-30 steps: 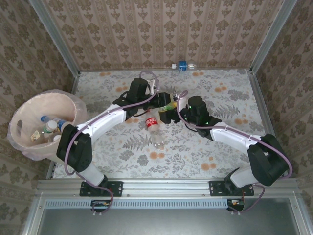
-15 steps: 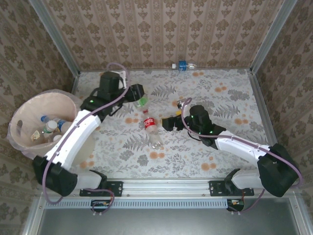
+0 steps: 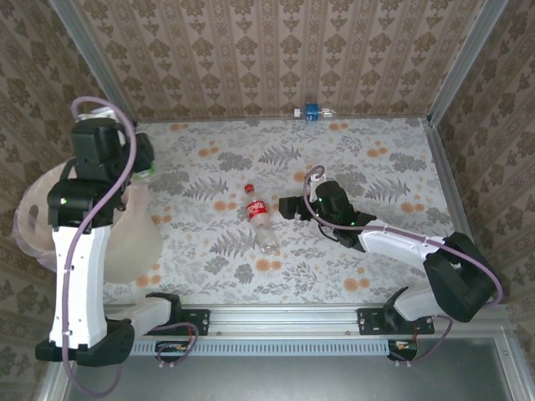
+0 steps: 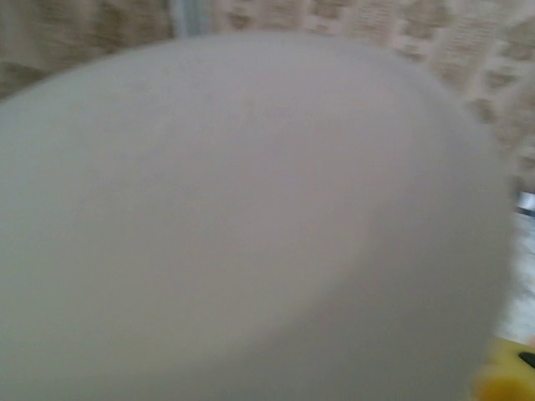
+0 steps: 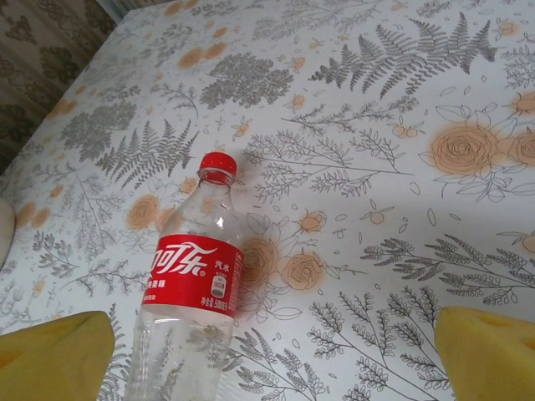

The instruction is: Put the plastic bottles in the bin

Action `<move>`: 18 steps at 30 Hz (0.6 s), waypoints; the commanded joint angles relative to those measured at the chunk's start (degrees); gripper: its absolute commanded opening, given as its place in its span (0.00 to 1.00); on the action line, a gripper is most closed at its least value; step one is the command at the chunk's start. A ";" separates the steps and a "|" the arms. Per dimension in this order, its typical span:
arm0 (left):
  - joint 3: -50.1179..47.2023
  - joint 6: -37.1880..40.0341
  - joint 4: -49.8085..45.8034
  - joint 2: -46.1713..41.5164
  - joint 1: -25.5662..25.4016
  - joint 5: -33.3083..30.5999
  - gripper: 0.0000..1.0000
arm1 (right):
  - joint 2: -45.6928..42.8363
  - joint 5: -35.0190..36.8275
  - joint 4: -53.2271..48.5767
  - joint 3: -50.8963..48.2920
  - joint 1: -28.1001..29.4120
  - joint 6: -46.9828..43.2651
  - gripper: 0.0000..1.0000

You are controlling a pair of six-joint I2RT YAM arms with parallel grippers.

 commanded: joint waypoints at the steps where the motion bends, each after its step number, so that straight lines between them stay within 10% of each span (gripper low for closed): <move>1: 2.55 3.84 -6.89 0.74 6.18 -3.44 0.58 | 0.85 2.10 -0.13 1.52 0.33 0.07 1.00; 13: -0.37 3.97 -8.54 6.22 34.39 26.61 0.63 | 1.56 -2.40 -2.28 3.14 0.99 -3.27 1.00; 18: -0.96 3.63 -8.67 9.26 36.60 32.33 0.94 | 2.54 -6.26 -2.93 3.94 1.75 -5.37 1.00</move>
